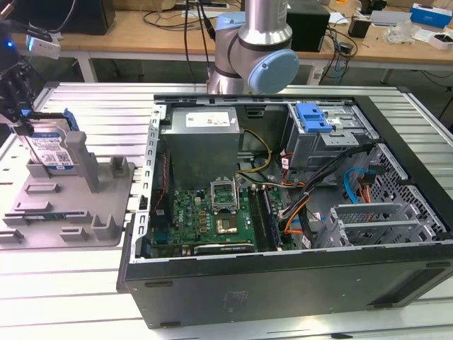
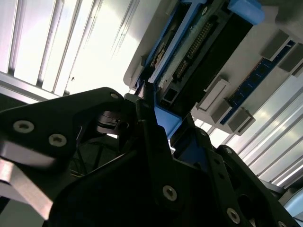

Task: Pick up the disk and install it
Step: 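Pick up the disk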

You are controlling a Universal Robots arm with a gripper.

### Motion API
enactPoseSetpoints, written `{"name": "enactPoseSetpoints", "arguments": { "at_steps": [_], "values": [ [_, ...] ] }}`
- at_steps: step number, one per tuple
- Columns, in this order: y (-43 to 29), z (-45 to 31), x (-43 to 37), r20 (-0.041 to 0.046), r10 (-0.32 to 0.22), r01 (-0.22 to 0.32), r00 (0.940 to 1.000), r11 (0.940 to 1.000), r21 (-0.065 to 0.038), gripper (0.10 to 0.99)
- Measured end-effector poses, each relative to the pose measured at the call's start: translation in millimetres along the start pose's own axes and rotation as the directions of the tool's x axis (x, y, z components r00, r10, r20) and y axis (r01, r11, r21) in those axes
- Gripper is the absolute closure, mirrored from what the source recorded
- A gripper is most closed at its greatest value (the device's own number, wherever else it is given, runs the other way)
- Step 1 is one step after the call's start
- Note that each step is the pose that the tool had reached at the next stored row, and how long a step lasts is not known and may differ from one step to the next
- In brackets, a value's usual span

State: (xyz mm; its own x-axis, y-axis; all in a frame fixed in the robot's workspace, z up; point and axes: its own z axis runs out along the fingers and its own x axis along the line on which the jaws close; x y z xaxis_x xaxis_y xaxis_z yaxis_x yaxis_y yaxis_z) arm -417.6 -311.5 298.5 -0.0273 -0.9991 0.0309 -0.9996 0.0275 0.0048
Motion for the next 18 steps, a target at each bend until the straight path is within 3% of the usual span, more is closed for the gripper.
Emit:
{"name": "enactPoseSetpoints", "arguments": {
  "at_steps": [6,18],
  "values": [
    [0.1,-4.2,0.2,-0.0005,0.000,0.000,1.0000,1.0000,0.000,0.722],
    [0.2,-43.9,1.4,-0.0013,0.000,0.000,1.0000,1.0000,0.000,0.722]
  ]
}}
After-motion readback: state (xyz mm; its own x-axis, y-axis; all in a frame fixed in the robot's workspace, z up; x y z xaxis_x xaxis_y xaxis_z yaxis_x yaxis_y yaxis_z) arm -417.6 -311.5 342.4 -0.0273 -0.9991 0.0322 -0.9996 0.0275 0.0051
